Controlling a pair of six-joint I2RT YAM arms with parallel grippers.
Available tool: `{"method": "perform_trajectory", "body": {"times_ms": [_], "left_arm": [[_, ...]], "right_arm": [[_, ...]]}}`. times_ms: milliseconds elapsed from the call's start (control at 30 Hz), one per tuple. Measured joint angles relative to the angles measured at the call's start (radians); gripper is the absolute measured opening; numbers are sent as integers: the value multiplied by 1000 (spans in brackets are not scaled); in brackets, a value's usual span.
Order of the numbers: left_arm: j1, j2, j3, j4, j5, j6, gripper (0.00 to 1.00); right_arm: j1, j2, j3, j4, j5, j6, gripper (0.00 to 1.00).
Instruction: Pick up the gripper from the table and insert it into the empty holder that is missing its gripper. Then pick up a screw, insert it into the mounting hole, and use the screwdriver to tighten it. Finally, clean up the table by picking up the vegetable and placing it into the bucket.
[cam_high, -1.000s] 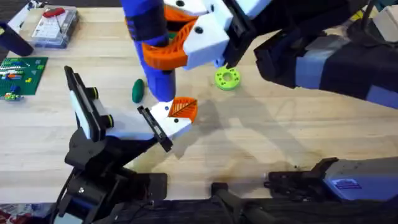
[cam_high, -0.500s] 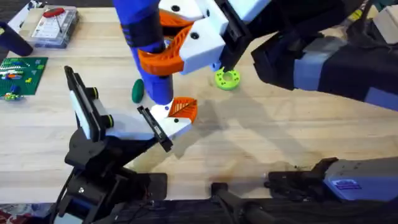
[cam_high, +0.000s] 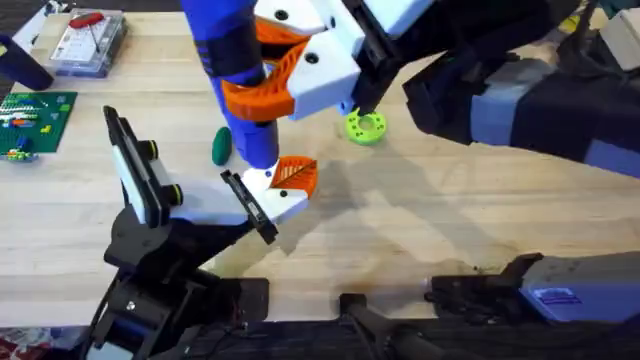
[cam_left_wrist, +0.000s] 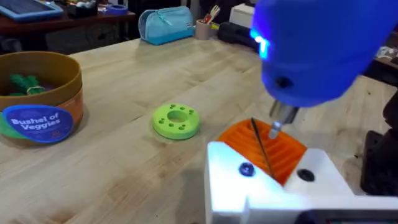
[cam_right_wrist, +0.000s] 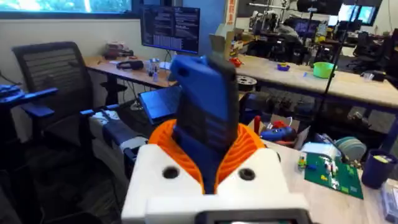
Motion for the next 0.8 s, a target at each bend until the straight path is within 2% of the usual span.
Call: {"method": "perform_trajectory", "body": {"times_ms": [800], "left_arm": [[0, 0, 0, 0, 0, 0, 18]], "right_arm": [[3, 41, 0, -45, 0, -26, 50]]}}
